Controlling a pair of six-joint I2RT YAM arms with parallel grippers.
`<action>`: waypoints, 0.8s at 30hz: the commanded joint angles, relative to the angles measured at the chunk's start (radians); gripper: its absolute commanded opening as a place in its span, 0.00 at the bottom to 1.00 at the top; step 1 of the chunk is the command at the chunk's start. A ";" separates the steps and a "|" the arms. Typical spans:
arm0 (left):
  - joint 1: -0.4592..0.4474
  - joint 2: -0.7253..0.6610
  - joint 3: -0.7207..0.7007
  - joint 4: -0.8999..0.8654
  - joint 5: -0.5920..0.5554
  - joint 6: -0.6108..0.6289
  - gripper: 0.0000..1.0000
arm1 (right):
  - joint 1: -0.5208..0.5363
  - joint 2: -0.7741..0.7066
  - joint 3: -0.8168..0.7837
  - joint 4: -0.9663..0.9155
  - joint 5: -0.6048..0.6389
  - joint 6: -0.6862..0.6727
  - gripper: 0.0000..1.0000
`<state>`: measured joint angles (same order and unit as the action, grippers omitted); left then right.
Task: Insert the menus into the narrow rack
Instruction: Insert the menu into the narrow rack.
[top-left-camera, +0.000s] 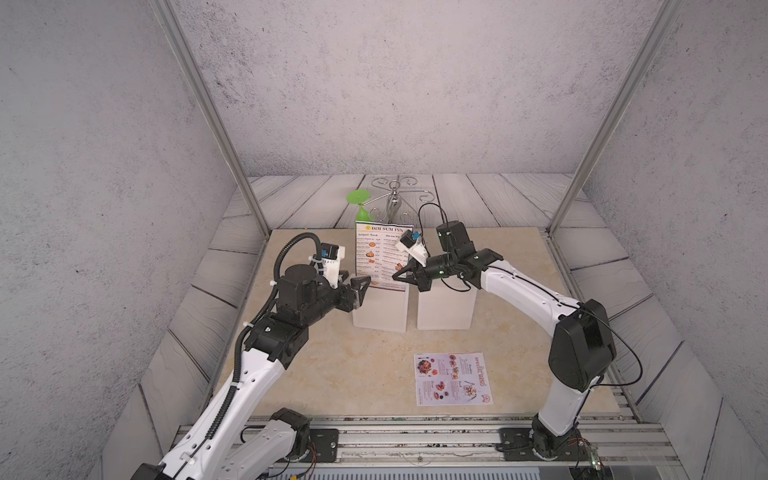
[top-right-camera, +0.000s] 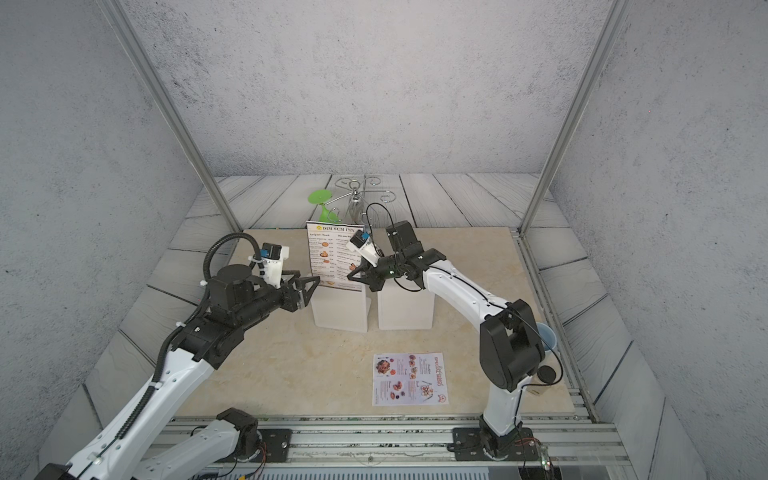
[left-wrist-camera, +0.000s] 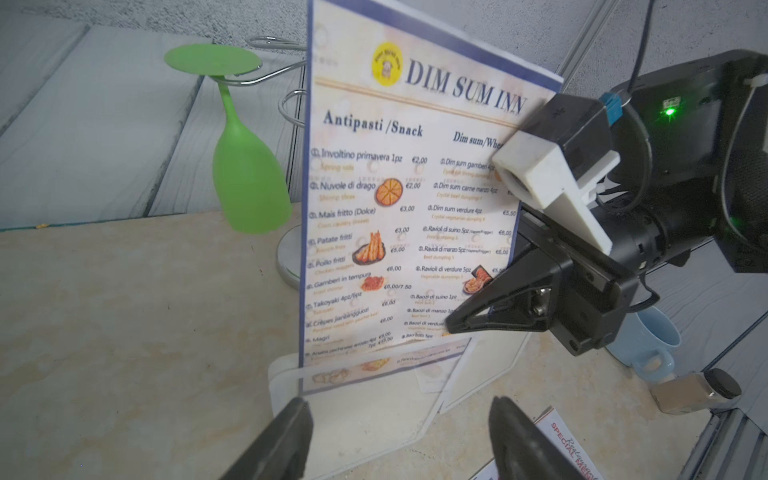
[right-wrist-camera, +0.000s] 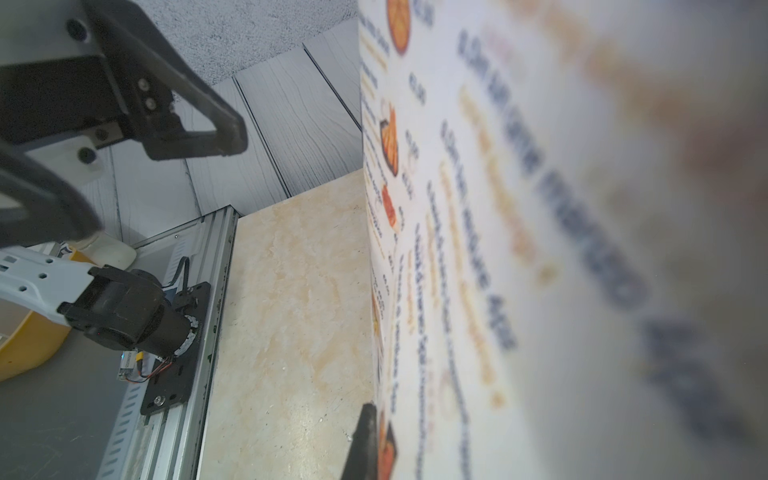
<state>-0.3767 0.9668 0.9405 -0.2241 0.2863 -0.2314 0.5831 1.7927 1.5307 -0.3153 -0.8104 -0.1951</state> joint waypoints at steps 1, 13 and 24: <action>0.046 0.057 0.052 0.061 0.086 0.071 0.68 | -0.003 -0.017 0.026 -0.034 -0.023 -0.026 0.00; 0.269 0.230 0.132 0.215 0.544 0.114 0.66 | -0.003 -0.007 0.048 -0.078 -0.042 -0.067 0.00; 0.302 0.317 0.216 0.192 0.669 0.170 0.65 | -0.003 0.021 0.060 -0.078 -0.056 -0.063 0.00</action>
<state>-0.0895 1.2808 1.1240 -0.0628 0.8894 -0.0933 0.5831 1.7931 1.5661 -0.3786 -0.8371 -0.2485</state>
